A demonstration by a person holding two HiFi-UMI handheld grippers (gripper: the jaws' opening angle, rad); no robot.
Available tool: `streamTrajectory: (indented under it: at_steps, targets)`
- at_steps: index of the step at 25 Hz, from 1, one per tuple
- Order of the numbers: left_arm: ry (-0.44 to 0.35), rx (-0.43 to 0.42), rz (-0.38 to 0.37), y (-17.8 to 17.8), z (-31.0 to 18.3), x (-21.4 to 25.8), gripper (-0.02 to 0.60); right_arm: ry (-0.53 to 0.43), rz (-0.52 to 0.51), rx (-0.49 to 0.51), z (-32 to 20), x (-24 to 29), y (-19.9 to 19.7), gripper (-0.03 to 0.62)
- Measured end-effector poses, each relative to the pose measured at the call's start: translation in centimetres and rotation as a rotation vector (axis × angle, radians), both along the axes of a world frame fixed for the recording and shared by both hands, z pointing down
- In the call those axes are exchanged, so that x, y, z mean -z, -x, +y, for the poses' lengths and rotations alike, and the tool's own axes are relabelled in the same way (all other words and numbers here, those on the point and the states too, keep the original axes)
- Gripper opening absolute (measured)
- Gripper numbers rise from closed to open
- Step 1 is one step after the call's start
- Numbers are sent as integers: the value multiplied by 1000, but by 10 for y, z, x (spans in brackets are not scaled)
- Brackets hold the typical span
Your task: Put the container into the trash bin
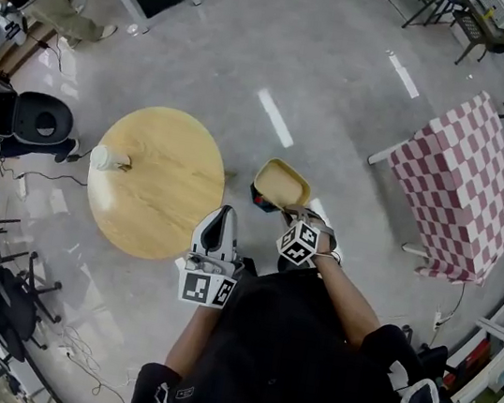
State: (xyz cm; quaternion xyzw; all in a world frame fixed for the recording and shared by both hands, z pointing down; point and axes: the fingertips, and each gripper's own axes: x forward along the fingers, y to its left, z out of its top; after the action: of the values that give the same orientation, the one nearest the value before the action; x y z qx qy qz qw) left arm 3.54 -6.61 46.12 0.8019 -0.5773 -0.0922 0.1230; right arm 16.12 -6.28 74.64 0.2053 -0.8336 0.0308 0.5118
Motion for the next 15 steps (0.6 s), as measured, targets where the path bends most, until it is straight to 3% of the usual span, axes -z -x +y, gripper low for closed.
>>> streamTrajectory:
  at_steps: [15]
  targets:
    - [85,9,5,1,-31,-24,9,219,59,-29,-21,-100,7,40]
